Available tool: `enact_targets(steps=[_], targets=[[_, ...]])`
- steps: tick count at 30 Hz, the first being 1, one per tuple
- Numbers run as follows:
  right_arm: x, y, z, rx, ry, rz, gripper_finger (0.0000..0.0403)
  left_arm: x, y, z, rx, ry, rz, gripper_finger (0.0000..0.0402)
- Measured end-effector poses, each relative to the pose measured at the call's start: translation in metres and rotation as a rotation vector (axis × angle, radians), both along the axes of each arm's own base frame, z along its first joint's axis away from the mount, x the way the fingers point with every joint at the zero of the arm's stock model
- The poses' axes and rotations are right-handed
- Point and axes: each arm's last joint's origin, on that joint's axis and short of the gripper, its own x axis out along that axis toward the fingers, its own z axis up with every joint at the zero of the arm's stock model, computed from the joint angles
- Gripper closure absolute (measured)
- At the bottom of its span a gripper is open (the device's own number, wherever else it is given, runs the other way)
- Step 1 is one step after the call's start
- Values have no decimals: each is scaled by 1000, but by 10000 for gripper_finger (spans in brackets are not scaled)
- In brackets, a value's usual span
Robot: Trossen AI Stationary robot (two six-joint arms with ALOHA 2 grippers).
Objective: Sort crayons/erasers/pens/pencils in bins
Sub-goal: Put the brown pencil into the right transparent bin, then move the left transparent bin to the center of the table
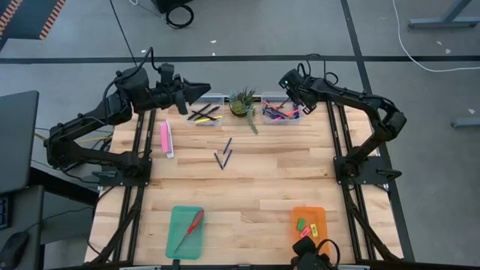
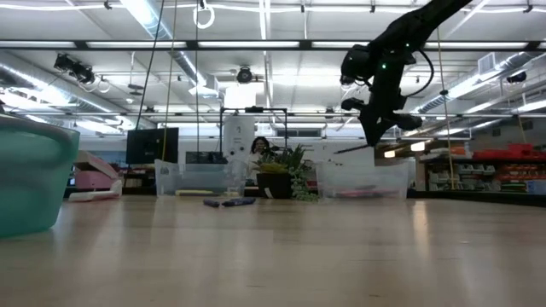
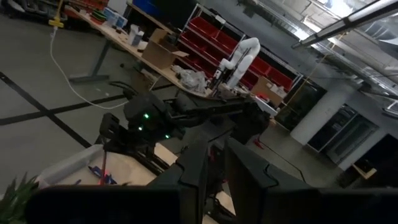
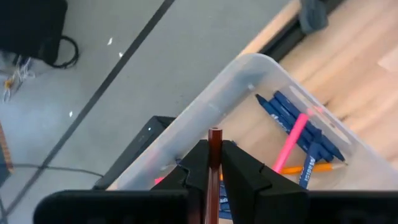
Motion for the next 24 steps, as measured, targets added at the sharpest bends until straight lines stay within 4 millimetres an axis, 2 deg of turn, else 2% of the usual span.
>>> enact_targets(steps=[8, 15, 18, 24], targets=[[-2, 1, -4, -4, -32, -93, 330, -2, 6, 0, 0, 0, 28, 331], [0, 0, -3, -28, -27, -73, 308, -4, 10, 0, 0, 0, 48, 335], [7, 0, 0, -66, 5, 67, 304, -5, 10, 0, 1, -1, 49, 332], [28, 11, 8, -127, 118, 521, 308, -6, 9, 1, 2, -4, 48, 329]])
